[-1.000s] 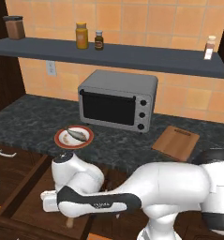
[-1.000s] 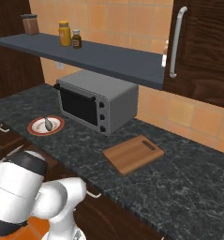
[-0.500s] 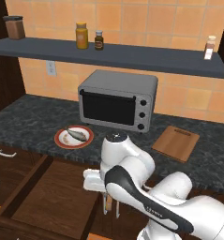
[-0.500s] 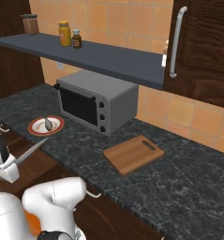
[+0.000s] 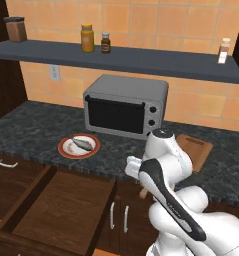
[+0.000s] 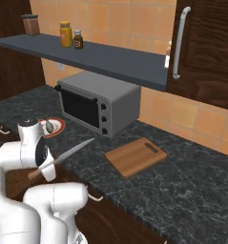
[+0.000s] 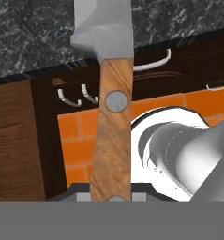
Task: Pick up the knife from the drawer and place it on the cutting board. Then place the meat from the plate to the cutting board.
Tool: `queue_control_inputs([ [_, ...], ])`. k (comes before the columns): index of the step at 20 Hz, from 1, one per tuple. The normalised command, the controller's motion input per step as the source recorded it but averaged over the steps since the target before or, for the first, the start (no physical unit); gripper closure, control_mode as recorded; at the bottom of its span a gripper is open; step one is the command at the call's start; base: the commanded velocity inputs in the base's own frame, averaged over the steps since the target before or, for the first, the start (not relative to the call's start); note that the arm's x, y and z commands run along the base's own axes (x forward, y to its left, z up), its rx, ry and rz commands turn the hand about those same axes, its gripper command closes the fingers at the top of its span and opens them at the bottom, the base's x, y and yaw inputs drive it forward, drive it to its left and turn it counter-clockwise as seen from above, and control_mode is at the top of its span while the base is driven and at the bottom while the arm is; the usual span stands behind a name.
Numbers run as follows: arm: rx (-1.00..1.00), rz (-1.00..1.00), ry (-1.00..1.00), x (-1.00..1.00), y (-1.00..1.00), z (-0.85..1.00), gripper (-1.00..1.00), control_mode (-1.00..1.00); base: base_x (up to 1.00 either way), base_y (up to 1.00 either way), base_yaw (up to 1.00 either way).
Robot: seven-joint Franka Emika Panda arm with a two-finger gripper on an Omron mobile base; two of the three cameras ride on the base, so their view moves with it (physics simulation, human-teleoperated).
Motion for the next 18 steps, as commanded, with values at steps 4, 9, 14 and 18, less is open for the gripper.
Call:
queue_control_inputs([
  [4, -0.02, -0.5, 0.05, 0.95, -0.35, 0.5, 1.0, -1.0, 0.0, 0.0, 0.0],
  [9, 0.0, -0.37, 0.02, 0.97, -0.68, 0.24, 1.0, -1.0, 0.0, 0.0, 0.0],
  [14, 0.0, -0.09, 0.01, 0.9, -0.95, -0.04, 1.0, -1.0, 0.0, 0.0, 0.0],
  [18, -0.01, 0.05, 0.01, 0.92, -0.81, -0.45, 1.0, -1.0, 0.0, 0.0, 0.0],
])
